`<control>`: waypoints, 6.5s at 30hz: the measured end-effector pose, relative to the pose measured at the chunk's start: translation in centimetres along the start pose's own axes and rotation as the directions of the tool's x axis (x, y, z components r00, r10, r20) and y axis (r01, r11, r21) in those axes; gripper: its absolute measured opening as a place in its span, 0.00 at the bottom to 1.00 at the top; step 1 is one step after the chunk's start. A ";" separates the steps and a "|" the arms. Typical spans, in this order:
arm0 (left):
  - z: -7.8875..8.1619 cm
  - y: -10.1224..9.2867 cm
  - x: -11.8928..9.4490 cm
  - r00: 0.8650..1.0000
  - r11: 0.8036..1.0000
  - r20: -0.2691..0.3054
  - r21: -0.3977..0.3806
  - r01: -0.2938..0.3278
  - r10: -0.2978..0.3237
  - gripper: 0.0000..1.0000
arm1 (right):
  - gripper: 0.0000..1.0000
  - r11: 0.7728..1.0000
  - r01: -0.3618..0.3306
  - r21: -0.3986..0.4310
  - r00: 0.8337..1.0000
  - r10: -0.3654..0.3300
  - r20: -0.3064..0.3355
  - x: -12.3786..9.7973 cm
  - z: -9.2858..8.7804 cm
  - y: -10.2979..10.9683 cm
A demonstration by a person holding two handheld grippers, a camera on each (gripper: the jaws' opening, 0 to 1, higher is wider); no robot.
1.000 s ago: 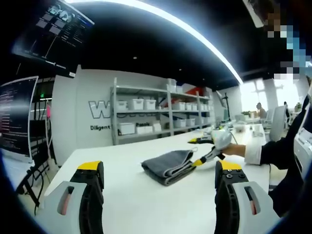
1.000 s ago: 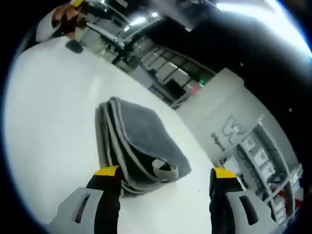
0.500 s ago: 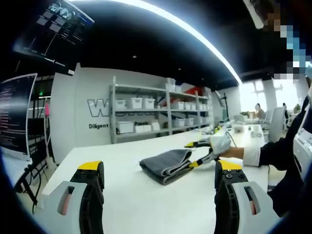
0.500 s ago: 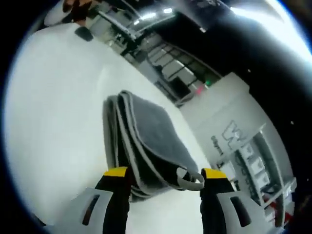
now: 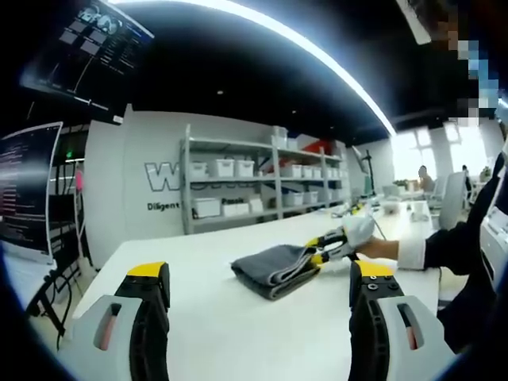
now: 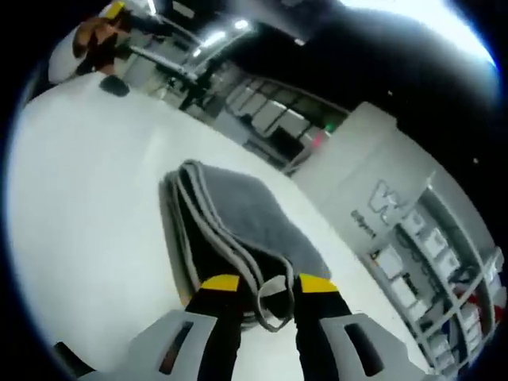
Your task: Open the folded towel by lifting each exposed corner and separating the folded layers until the towel lies flat within the target outline without major curled edges
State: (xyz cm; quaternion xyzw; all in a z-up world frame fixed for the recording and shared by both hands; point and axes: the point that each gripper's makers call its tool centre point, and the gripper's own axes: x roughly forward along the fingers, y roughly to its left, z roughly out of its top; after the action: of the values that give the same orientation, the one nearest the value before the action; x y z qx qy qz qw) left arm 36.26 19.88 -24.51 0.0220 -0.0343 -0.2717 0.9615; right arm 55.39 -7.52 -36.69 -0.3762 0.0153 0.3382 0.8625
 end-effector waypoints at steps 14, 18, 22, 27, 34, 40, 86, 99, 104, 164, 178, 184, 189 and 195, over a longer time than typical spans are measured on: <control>-0.9 0.0 0.8 1.000 1.000 -0.020 0.009 -0.001 0.001 0.92 | 0.07 0.990 -0.008 0.141 0.997 -0.003 0.076 -0.2 1.3 -0.8; -1.1 -0.7 1.7 1.000 1.000 -0.003 -0.011 0.025 -0.025 0.90 | 0.06 0.984 -0.011 0.177 0.996 -0.006 0.092 -0.4 1.6 -0.7; -1.5 -1.6 2.7 0.999 0.999 -0.008 0.010 0.050 -0.050 0.90 | 0.05 0.974 -0.017 0.226 0.993 -0.009 0.114 -0.7 2.0 -0.7; -2.0 -1.7 3.9 0.999 0.998 -0.004 0.036 0.048 -0.048 0.90 | 0.03 0.954 -0.029 0.299 0.991 -0.011 0.131 -1.1 2.6 -1.1; -1.5 -1.8 5.1 0.999 0.996 0.026 0.075 0.041 -0.043 0.87 | 0.02 0.924 -0.050 0.380 0.987 -0.014 0.162 -1.4 3.4 -0.9; -0.9 -1.5 6.5 0.999 0.993 0.012 0.108 0.048 -0.049 0.84 | 0.02 0.895 -0.072 0.439 0.980 -0.017 0.196 -1.8 4.7 -1.0; -8.6 -3.8 19.0 0.981 0.934 -0.076 0.302 0.193 -0.178 0.65 | 0.02 0.792 -0.152 0.591 0.939 -0.072 0.338 -2.8 7.5 -2.1; -8.5 -3.8 20.4 0.986 0.926 -0.036 0.339 0.164 -0.162 0.50 | 0.02 0.737 -0.205 0.644 0.934 -0.050 0.355 -2.8 7.6 -2.0; -7.8 -5.3 20.0 0.981 0.863 -0.032 0.470 0.186 -0.194 0.44 | 0.02 0.750 -0.215 0.626 0.935 -0.028 0.355 -2.8 8.1 -1.1; -7.3 -0.6 18.4 0.997 0.978 0.008 0.194 0.074 -0.077 0.14 | 0.30 0.987 -0.128 0.101 0.945 0.091 0.313 -3.7 10.9 5.1; -6.2 -0.5 17.8 0.995 0.980 0.047 0.183 0.077 -0.087 0.14 | 0.45 1.000 -0.016 -0.019 0.974 0.020 0.227 -2.7 8.6 4.1; -5.8 -1.0 17.6 0.992 0.983 0.069 0.153 0.099 -0.110 0.14 | 0.48 0.987 0.009 -0.163 0.986 0.019 0.168 -1.3 7.8 5.6; -5.7 -1.5 17.5 0.989 0.978 0.067 0.166 0.123 -0.135 0.14 | 0.30 0.979 0.047 -0.197 0.987 -0.015 0.160 -1.3 7.8 4.8; -5.6 -1.5 17.4 0.988 0.974 0.065 0.190 0.122 -0.137 0.16 | 0.10 0.976 0.071 -0.205 0.982 -0.032 0.187 -2.1 8.5 4.2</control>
State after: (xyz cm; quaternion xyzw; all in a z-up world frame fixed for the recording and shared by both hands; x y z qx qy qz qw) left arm 50.68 9.66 -29.20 0.1032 -0.0951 -0.3301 0.9334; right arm 49.36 -1.10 -32.69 -0.4331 -0.1095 0.3483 0.8241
